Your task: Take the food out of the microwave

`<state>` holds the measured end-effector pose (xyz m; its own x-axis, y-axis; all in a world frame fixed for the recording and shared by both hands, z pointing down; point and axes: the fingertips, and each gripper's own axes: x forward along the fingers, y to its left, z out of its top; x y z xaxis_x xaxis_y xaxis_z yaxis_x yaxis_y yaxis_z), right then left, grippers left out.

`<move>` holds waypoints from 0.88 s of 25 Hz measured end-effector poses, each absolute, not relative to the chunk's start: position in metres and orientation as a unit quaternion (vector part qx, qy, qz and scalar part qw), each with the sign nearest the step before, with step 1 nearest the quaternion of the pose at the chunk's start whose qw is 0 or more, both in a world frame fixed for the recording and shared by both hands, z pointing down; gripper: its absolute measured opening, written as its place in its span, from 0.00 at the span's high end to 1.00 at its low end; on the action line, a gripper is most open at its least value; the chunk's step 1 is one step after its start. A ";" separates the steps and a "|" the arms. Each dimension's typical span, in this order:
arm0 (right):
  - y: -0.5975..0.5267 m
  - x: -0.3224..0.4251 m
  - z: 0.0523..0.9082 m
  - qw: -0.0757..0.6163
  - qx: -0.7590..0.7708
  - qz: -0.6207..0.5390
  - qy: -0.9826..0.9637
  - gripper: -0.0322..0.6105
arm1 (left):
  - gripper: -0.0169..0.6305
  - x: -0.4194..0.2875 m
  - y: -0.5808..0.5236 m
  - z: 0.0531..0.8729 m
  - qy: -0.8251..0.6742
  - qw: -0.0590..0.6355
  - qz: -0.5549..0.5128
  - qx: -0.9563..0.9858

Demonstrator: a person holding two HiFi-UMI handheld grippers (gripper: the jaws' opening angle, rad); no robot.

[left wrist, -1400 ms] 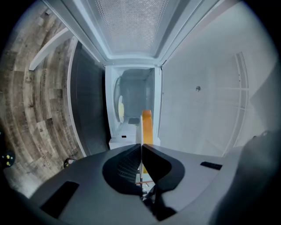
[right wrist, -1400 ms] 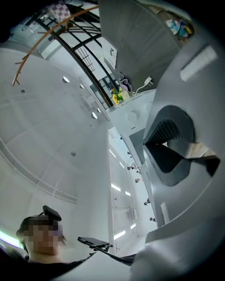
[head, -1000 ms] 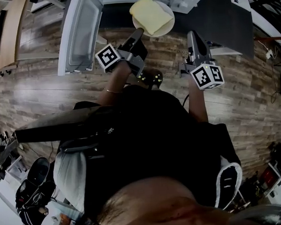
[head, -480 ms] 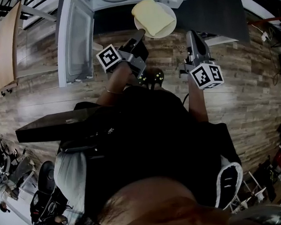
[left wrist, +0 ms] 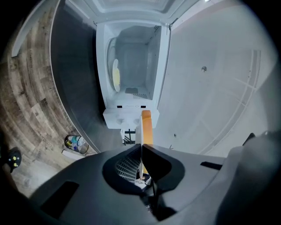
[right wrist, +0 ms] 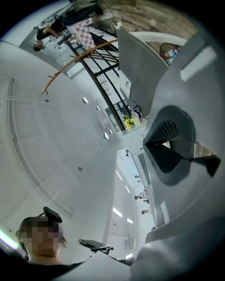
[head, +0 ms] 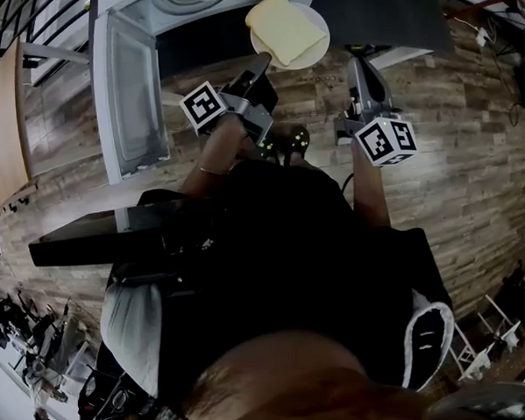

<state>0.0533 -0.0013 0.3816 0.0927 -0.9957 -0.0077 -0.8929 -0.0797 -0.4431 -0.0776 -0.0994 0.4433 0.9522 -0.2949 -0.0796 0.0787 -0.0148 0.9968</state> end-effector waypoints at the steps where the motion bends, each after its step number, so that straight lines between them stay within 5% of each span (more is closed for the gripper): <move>1: 0.002 0.056 0.382 0.171 -0.723 -0.150 0.653 0.95 | 0.95 -0.074 -0.098 0.443 -0.073 0.698 -0.132 0.700; 22: 0.066 0.117 0.385 0.185 -0.783 -0.135 0.578 0.95 | 0.95 0.008 -0.060 0.442 -0.005 0.706 -0.068 0.705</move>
